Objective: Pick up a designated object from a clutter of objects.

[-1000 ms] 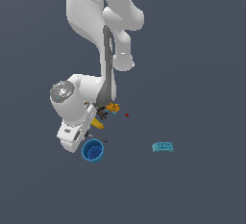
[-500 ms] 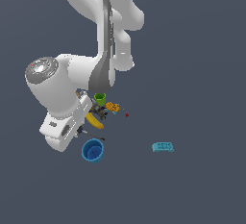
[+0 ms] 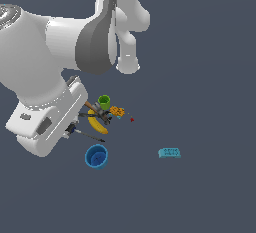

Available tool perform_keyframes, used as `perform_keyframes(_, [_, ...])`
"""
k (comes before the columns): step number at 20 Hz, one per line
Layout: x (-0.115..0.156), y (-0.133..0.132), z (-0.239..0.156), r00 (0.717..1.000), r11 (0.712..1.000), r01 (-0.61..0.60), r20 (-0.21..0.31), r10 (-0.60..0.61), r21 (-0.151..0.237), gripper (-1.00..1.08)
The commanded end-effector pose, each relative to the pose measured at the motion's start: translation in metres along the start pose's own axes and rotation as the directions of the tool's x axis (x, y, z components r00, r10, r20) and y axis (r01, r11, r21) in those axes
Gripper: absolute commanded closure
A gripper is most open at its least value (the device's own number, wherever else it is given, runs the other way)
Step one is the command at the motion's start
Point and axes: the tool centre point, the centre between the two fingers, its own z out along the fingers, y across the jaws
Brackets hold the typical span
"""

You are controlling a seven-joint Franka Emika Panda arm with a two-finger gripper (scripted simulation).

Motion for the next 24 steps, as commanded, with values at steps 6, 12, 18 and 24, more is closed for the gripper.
perform_keyframes(6, [0.006, 0.018, -0.062, 1.000, 1.000, 0.000, 0.000, 0.000, 0.002, 1.08])
perform_keyframes(12, [0.009, 0.029, -0.097, 1.000, 1.000, 0.000, 0.000, 0.000, 0.003, 1.08])
perform_keyframes(18, [0.011, 0.036, -0.118, 1.000, 1.000, 0.001, 0.000, -0.001, 0.004, 1.08])
perform_keyframes(24, [0.012, 0.040, -0.128, 1.000, 1.000, 0.001, 0.000, -0.001, 0.004, 1.08])
